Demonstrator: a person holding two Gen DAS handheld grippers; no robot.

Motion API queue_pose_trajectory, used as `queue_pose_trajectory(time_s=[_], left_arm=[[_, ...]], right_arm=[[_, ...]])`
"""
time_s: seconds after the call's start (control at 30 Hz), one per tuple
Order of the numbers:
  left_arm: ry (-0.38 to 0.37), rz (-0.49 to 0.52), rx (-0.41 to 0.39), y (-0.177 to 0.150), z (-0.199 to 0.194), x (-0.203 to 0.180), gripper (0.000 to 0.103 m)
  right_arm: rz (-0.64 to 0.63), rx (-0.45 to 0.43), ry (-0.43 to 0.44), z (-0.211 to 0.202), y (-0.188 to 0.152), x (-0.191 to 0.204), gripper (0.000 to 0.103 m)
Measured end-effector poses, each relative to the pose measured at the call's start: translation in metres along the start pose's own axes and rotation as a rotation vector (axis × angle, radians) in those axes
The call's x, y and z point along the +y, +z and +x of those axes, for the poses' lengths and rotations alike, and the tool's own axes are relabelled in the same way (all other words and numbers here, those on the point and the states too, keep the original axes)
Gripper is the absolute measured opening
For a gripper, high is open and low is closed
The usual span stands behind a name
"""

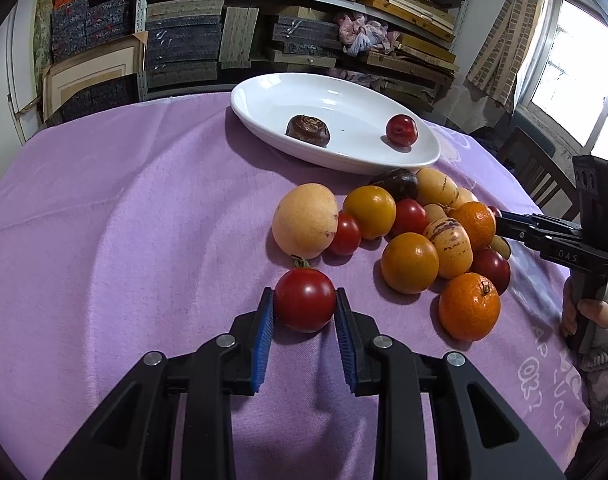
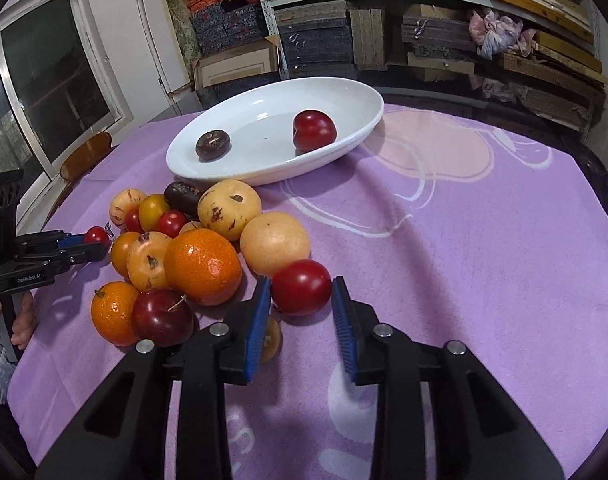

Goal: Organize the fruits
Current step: 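Lift the red tomato with the left tool while the right tool grasps another red tomato, then lower both red tomatoes onto the white plate and open both tools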

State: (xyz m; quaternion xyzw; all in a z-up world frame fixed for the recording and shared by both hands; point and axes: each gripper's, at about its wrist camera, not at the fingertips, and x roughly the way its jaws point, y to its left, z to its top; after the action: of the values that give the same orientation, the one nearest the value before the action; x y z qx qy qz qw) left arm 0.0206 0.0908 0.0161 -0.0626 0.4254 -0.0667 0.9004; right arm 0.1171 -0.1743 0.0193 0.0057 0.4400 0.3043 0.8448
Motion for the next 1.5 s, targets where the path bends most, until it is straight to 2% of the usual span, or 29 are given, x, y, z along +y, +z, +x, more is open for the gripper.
queue_pose_trajectory(time_s=[0.2, 0.43, 0.5, 0.57, 0.67, 0.83, 0.97, 1.13, 1.3, 1.4, 1.5], left_arm=[[-0.003, -0.002, -0.001, 0.000, 0.000, 0.000, 0.030], [0.009, -0.005, -0.035, 0.002, -0.007, 0.001, 0.030], [0.003, -0.011, -0.053, 0.011, -0.015, 0.002, 0.030], [-0.001, -0.010, -0.061, 0.027, -0.020, 0.004, 0.030], [0.015, 0.020, -0.085, 0.071, -0.025, 0.001, 0.030], [0.019, 0.012, -0.088, 0.148, 0.009, -0.002, 0.030], [0.030, -0.035, -0.009, 0.179, 0.064, 0.006, 0.030], [0.011, -0.096, 0.091, 0.184, 0.114, 0.024, 0.030], [0.019, -0.101, 0.109, 0.188, 0.124, 0.029, 0.030], [0.020, -0.111, 0.108, 0.189, 0.121, 0.029, 0.035], [0.033, -0.111, 0.081, 0.187, 0.102, 0.032, 0.042]], right_arm=[[0.043, 0.011, 0.050, 0.005, 0.001, -0.008, 0.032], [0.024, -0.021, 0.007, -0.008, -0.001, -0.004, 0.031], [0.028, -0.046, 0.015, -0.016, 0.004, -0.003, 0.031], [0.011, -0.064, 0.017, -0.025, 0.022, 0.000, 0.031], [-0.041, -0.094, -0.001, -0.031, 0.068, 0.011, 0.031], [-0.090, -0.066, -0.025, 0.011, 0.139, 0.031, 0.031], [-0.099, 0.004, -0.056, 0.069, 0.175, 0.036, 0.031], [-0.096, 0.099, -0.091, 0.123, 0.187, 0.028, 0.031], [-0.085, 0.137, -0.101, 0.140, 0.190, 0.021, 0.032], [-0.081, 0.134, -0.097, 0.139, 0.189, 0.019, 0.032], [-0.046, 0.070, -0.060, 0.109, 0.190, 0.013, 0.032]])
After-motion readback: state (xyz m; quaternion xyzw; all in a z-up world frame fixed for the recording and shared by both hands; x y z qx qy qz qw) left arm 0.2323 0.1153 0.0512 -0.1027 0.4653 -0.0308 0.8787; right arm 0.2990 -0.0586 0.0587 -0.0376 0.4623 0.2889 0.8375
